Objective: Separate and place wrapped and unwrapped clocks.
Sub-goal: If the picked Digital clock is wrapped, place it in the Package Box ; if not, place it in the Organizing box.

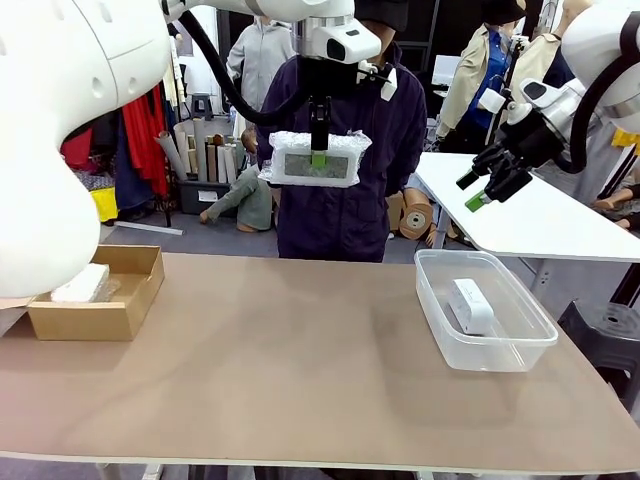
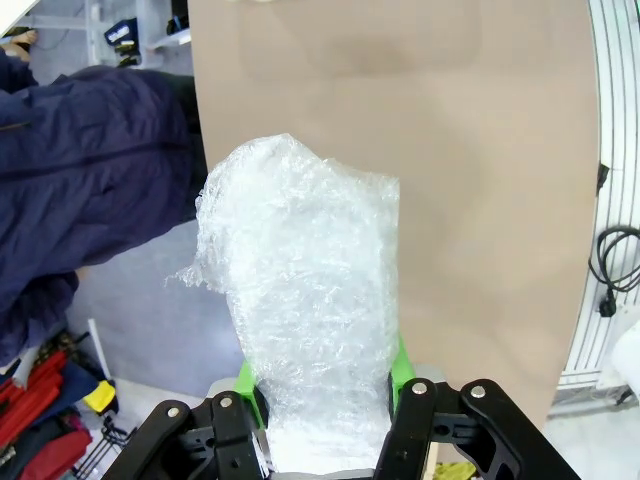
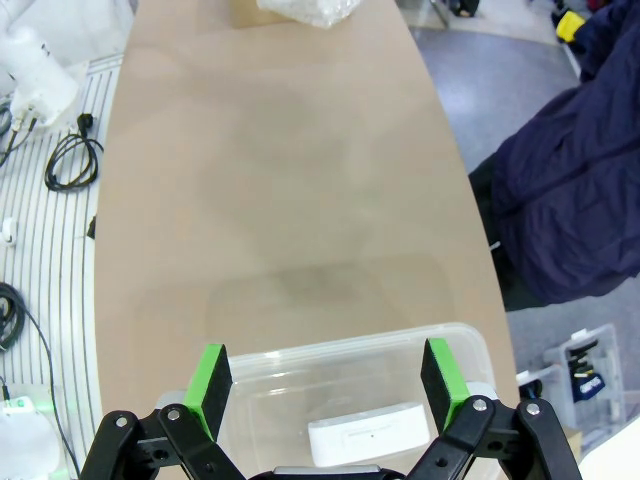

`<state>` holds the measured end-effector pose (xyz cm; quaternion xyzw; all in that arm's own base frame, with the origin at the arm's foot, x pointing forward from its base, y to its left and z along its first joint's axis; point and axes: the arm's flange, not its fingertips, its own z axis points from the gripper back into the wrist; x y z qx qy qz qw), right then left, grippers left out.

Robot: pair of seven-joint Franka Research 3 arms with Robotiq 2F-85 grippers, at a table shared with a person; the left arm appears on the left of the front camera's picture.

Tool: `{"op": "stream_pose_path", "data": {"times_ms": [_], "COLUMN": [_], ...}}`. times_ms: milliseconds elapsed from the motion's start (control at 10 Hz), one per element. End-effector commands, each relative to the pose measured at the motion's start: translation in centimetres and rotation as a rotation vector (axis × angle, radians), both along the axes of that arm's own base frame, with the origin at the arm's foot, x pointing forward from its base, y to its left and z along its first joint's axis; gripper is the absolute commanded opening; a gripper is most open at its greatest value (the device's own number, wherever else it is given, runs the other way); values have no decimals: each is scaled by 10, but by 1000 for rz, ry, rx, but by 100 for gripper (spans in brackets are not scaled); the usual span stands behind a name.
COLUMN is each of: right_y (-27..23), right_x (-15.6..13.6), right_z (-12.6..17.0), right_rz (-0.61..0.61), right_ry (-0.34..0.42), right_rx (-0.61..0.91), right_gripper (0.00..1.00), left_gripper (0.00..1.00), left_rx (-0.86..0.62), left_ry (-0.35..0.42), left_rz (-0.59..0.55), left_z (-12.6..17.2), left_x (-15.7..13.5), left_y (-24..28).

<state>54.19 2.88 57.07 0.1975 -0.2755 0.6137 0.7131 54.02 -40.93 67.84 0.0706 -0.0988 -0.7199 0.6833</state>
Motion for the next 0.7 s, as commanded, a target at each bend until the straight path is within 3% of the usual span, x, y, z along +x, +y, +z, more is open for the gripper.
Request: {"op": "stream_pose_path", "data": {"times_ms": [0, 600], "right_y": [0, 0], "right_x": [1, 1], "right_z": [2, 2], "right_rz": [3, 3], "right_ry": [-3, -3], "right_rx": [1, 1], "right_gripper": [100, 100], "left_gripper": [0, 0], "left_rx": [-2, -2], "left_ry": [-3, -3], "left_rz": [3, 3], "left_z": [5, 5], "left_x": [-2, -2], "left_y": [3, 3]}}
